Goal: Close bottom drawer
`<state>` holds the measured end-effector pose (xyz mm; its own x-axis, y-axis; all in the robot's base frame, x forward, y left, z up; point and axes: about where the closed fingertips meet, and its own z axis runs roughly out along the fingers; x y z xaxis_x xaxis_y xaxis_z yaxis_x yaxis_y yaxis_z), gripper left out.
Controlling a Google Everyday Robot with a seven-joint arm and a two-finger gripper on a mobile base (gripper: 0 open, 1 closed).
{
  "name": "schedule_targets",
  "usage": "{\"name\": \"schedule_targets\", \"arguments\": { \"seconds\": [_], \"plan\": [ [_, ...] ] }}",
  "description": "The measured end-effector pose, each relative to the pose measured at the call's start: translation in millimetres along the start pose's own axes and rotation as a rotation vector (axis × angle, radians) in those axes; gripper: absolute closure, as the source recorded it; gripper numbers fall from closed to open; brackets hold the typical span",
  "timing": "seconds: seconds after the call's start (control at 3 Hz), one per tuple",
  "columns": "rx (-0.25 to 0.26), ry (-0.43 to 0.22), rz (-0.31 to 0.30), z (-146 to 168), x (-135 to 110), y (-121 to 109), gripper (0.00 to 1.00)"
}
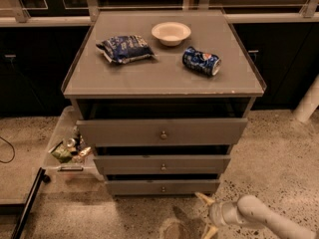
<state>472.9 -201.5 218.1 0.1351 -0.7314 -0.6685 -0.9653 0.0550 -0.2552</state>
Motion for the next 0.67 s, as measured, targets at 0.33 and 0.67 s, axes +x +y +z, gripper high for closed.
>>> {"name": "schedule_targets", "arguments": {
  "seconds": [0.33, 0.67],
  "plan": [
    [0.014, -0.024, -0.05, -33, -21, 16, 0.0],
    [0.039, -0.05, -0.121, -57, -46, 10, 0.0]
  ]
}}
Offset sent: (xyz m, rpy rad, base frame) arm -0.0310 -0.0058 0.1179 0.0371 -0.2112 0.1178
